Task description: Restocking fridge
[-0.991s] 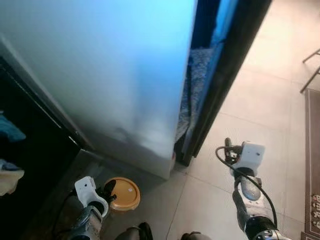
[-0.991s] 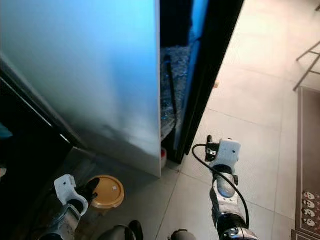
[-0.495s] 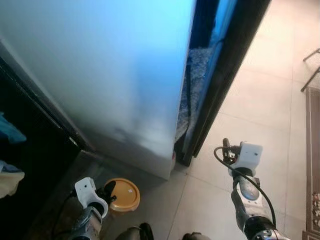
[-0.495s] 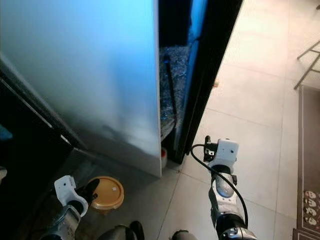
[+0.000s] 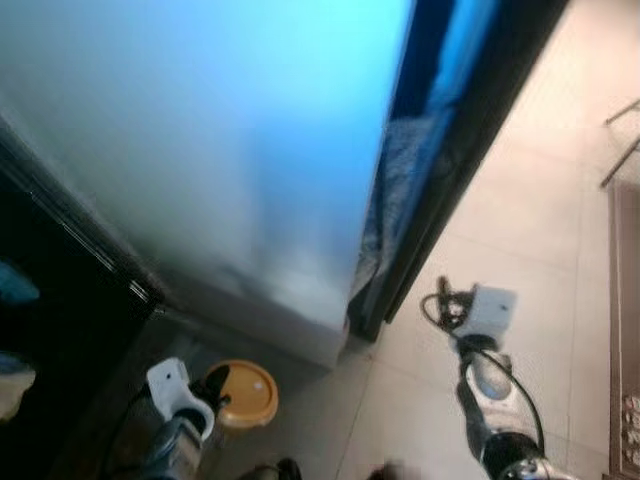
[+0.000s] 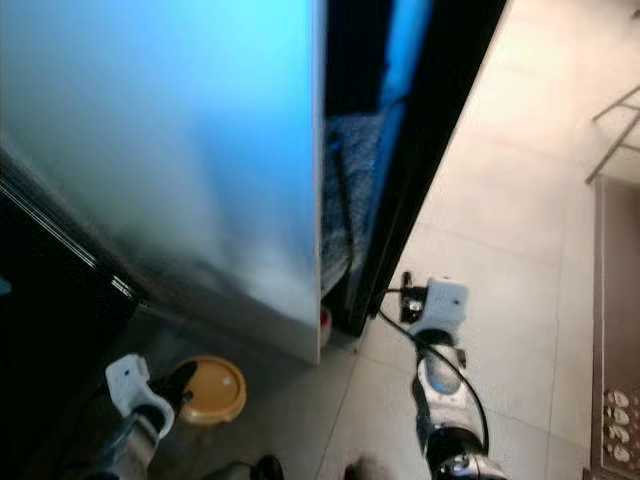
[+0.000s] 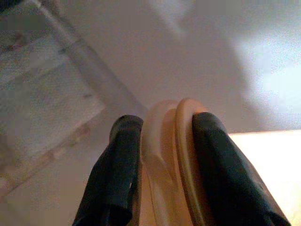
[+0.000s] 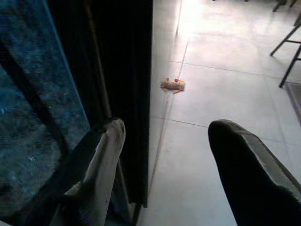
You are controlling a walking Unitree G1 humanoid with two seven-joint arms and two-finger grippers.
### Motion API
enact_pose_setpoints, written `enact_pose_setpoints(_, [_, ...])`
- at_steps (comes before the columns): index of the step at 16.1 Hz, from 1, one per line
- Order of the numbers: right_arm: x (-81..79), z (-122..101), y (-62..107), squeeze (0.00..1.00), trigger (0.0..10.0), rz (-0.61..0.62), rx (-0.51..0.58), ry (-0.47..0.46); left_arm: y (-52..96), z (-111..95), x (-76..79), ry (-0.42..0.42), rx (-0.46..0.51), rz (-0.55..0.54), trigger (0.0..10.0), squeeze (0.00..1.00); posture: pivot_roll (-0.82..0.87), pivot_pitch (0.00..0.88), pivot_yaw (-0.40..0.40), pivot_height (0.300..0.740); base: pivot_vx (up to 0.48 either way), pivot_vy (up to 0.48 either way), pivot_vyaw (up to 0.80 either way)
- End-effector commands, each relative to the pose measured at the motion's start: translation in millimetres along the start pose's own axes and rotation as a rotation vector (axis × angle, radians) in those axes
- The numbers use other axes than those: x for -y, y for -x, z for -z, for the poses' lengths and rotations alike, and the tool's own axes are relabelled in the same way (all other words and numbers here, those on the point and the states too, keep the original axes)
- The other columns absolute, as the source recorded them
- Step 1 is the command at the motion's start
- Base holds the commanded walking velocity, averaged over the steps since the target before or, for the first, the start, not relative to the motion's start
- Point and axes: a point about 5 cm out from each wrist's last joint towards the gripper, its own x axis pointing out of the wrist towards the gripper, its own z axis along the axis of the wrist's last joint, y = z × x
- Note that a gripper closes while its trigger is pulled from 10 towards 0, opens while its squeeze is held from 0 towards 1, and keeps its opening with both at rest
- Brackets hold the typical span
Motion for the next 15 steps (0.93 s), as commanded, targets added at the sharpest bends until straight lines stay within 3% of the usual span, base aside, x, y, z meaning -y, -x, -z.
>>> enact_pose_setpoints(1, [5.4,7,3.6,0.00,10.0,0.015,-0.030,0.003,4.0,10,-3.3,0.008,-0.038,-0.012,10.0,0.00,-0.05,0.208,0.051,0.740,0.251,0.000,0.00])
enact_pose_setpoints(11, [7.8,3,2.5,0.00,10.0,0.013,-0.010,0.010,5.3,11,-6.1,0.004,-0.042,-0.021,10.0,0.00,-0.05,0.212,0.054,0.740,0.000,0.000,0.00])
enact_pose_setpoints(13, [6.2,-3,-2.2,0.00,10.0,-0.030,0.005,0.008,5.4,11,-6.4,0.003,-0.041,-0.021,10.0,0.00,-0.05,0.211,0.054,0.740,0.000,0.000,0.00])
enact_pose_setpoints(15, [-8.9,-10,-7.8,0.00,10.0,-0.197,0.009,0.048,5.5,11,-6.8,0.002,-0.042,-0.022,10.0,0.00,-0.05,0.212,0.055,0.740,0.000,0.000,0.00])
